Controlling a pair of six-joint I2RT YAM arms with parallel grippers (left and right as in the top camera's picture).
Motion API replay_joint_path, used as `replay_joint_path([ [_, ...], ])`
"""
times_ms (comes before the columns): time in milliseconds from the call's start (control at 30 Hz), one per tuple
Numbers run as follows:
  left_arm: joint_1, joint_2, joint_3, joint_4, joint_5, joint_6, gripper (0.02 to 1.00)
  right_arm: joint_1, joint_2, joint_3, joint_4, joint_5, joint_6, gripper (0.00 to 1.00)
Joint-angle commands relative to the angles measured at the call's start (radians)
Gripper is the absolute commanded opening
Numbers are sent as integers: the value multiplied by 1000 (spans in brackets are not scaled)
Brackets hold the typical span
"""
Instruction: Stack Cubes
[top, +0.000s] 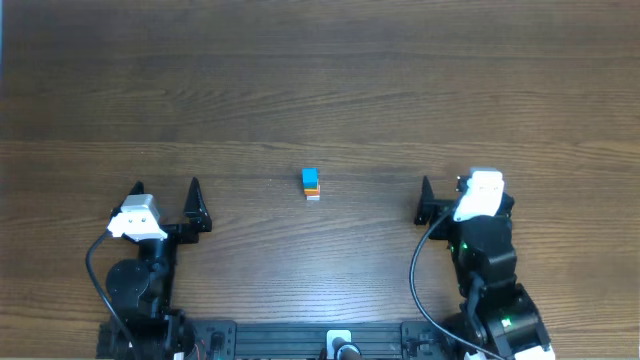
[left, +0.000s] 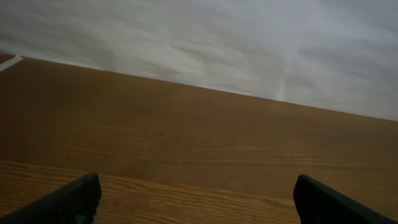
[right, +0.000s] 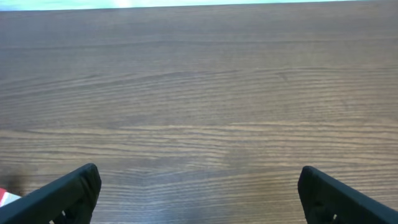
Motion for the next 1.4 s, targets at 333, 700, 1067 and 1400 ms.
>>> replay_joint_path([
  [333, 5, -5, -7, 2, 7, 15, 1000, -219, -294, -169, 27, -223, -126, 991],
  [700, 5, -5, -7, 2, 7, 15, 1000, -224, -386, -254, 87, -253, -175, 993],
  [1067, 5, -5, -7, 2, 7, 15, 1000, -224, -394, -290, 150, -233, -175, 993],
  [1400, 5, -5, -7, 2, 7, 15, 1000, -225, -430, -349, 291, -211, -174, 991],
])
